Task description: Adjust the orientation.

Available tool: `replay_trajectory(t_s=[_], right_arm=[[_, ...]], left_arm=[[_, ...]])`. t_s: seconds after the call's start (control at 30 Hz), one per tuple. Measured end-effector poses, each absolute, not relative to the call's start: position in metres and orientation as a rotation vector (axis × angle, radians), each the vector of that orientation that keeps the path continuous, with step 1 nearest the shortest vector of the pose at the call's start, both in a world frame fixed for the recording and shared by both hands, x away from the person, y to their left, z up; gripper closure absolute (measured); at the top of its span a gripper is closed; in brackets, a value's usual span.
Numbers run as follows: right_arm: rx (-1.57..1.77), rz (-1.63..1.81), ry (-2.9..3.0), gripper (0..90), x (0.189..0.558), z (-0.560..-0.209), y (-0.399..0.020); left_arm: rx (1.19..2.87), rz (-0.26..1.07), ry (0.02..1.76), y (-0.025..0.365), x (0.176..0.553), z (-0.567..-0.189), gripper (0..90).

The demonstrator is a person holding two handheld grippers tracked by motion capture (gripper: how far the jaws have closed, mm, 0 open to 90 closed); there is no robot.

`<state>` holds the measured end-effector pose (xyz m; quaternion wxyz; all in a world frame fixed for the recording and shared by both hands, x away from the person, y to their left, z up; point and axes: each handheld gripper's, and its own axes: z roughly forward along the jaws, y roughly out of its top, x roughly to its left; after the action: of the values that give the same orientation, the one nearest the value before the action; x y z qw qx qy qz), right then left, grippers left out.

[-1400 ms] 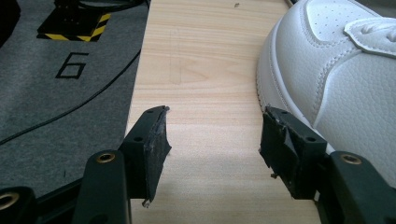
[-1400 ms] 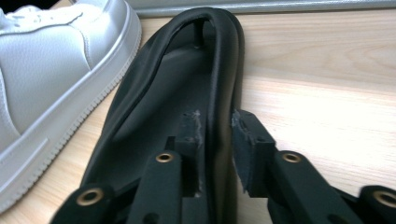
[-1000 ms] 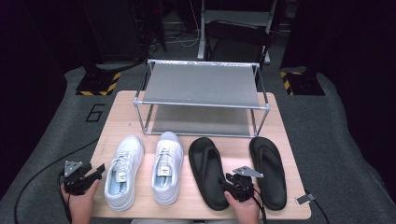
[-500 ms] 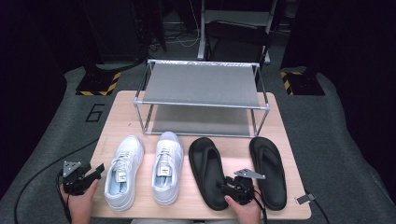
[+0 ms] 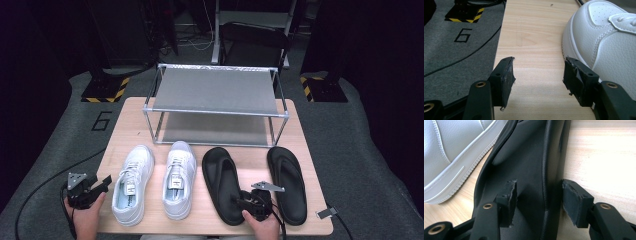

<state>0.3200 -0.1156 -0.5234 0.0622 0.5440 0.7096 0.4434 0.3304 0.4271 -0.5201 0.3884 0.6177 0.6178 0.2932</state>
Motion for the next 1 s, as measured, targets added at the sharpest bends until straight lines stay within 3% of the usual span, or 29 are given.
replay_trajectory(t_s=[0.33, 1.0], right_arm=[[1.704, 1.392, 2.131, 48.7, 0.32, -0.527, -0.12], [1.89, 1.549, 2.006, 63.7, 0.317, -0.53, -0.13]], left_arm=[[1.559, 0.742, 1.579, 0.427, 0.33, -0.52, 41.0], [1.568, 0.754, 1.574, 0.427, 0.33, -0.52, 41.0]])
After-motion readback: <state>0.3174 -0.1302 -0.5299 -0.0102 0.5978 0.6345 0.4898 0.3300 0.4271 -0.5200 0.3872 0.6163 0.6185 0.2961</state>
